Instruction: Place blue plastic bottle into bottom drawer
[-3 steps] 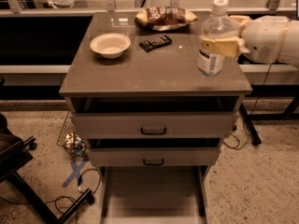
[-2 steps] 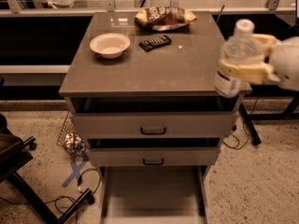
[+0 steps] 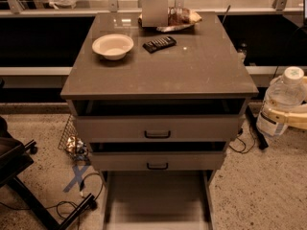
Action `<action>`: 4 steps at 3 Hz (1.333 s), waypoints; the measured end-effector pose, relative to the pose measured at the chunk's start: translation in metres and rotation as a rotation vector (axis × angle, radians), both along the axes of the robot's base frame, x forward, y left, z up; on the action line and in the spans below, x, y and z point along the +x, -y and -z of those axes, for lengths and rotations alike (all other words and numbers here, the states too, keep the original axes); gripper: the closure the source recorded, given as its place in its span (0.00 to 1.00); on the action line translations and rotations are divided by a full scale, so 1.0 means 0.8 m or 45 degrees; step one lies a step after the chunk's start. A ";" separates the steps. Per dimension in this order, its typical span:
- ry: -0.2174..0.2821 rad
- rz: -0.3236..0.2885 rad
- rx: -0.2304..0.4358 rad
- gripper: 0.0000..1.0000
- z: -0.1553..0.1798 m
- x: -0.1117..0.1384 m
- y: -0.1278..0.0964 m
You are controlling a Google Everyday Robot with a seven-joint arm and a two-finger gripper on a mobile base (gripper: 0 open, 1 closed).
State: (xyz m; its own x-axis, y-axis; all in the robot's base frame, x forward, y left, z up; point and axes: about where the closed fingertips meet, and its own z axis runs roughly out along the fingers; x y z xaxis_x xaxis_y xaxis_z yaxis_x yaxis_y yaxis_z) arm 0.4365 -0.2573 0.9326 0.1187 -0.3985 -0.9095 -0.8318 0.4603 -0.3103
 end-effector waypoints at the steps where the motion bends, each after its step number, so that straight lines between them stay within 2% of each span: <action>1: 0.014 -0.003 0.011 1.00 0.007 0.006 -0.010; 2: 0.043 -0.003 0.089 1.00 0.052 0.012 -0.041; 3: 0.051 -0.027 0.196 1.00 0.132 0.010 -0.088; 4: 0.061 -0.122 0.241 1.00 0.239 0.008 -0.158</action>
Offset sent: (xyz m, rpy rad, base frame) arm 0.0126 0.0829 -0.1204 0.1573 -0.0422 0.0219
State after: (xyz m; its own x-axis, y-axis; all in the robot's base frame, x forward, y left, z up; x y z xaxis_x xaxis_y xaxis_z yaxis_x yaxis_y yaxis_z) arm 0.4427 -0.1310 0.7412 0.1928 -0.2057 -0.9594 -0.8607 0.4340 -0.2660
